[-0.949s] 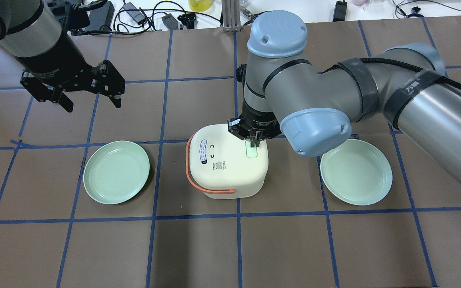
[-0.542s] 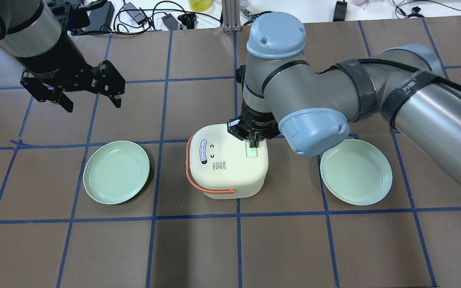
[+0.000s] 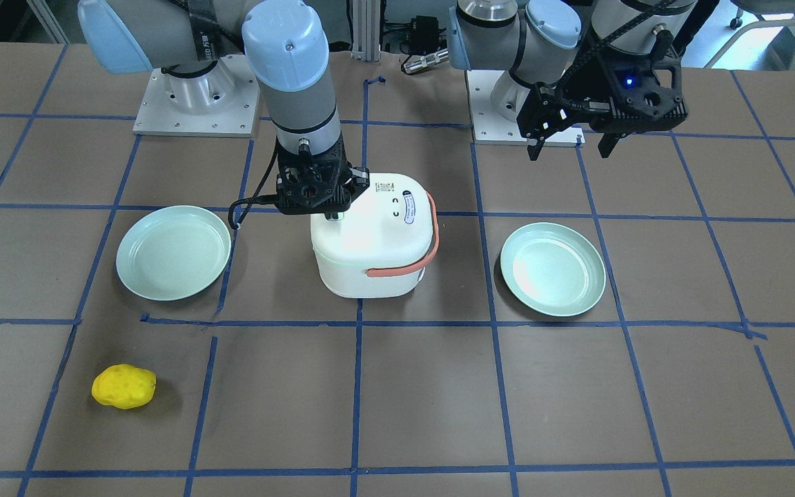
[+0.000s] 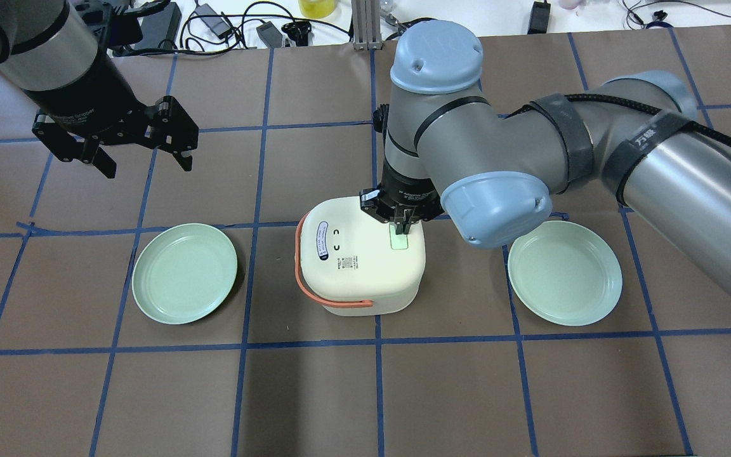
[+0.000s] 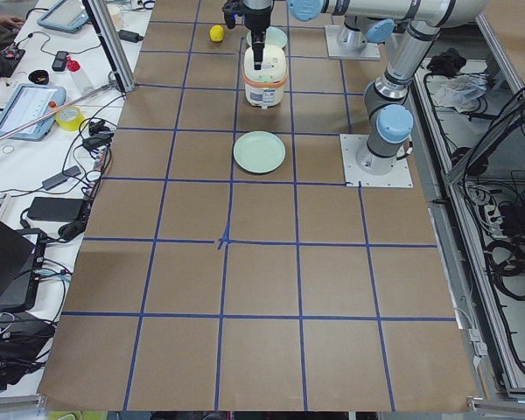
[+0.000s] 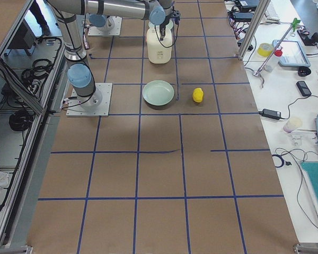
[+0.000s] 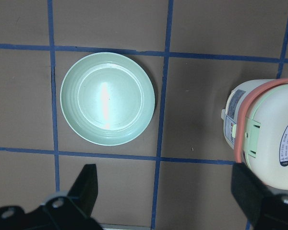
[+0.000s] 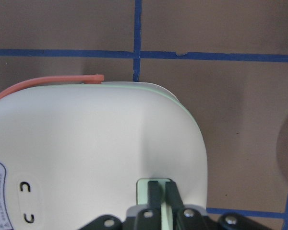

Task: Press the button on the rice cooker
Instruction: 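Press down on the green button with the closed right gripper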

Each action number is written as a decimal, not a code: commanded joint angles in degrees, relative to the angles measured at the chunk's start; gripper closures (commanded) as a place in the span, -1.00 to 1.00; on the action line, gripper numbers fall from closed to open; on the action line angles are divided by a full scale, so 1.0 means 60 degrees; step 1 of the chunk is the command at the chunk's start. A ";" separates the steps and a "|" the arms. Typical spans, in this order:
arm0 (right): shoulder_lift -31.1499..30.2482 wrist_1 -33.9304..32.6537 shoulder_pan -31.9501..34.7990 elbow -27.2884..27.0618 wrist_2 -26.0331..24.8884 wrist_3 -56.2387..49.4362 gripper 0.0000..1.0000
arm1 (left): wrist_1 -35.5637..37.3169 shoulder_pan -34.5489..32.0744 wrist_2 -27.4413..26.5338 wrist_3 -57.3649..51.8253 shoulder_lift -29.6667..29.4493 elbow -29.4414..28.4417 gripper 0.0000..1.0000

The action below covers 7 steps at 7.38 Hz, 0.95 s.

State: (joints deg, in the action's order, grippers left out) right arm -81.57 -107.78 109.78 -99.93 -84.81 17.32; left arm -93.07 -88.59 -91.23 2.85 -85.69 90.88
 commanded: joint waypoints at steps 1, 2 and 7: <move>0.0001 -0.0011 0.0000 0.0000 0.0000 0.0014 0.61 | 0.0000 0.0000 0.0000 0.0008 0.0000 0.0000 -1.00; -0.0013 0.0018 0.0029 0.0000 -0.0015 0.0014 0.61 | 0.0000 0.0000 0.0000 -0.0007 0.0000 0.0000 -1.00; 0.0001 0.0004 0.0132 0.0000 -0.0132 -0.0044 0.61 | 0.0000 0.0000 0.0000 -0.0007 0.0000 0.0000 -1.00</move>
State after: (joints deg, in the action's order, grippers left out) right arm -81.56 -107.76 110.55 -99.93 -85.26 17.23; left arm -93.08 -88.60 -91.23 2.81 -85.69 90.88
